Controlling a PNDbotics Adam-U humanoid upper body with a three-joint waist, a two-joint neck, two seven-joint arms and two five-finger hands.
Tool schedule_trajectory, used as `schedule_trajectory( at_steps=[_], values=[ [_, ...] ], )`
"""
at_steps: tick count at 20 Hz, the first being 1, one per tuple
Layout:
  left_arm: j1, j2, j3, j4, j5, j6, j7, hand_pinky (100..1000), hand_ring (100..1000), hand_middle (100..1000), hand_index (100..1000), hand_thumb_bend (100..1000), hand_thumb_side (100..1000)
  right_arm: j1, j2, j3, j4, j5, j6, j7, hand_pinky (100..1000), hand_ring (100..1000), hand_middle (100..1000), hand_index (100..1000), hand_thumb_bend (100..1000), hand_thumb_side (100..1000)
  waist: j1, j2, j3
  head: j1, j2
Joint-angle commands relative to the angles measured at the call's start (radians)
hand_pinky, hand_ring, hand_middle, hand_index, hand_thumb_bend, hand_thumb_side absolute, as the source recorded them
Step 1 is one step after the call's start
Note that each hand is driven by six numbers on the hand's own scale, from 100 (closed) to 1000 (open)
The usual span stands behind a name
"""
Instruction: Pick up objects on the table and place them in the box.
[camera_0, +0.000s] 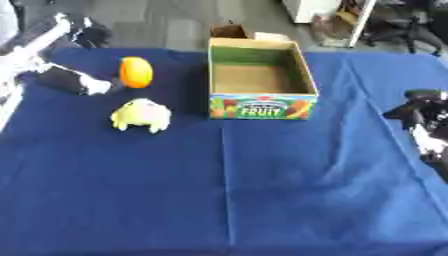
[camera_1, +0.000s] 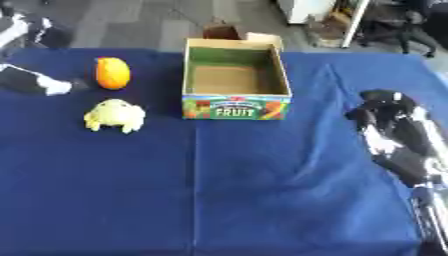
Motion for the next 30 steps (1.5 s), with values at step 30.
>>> schedule_trajectory(
  at_steps=[30],
  values=[
    [-0.179, -0.205, -0.017, 0.505, -0.487, -0.145, -0.017, 645, 502, 508, 669, 584, 127, -0.008, -0.012, 0.003, -0.005, 0.002, -0.002, 0.011, 707, 602, 498, 722, 100, 100, -0.007, -0.003, -0.022, 0.005, 0.005]
  ],
)
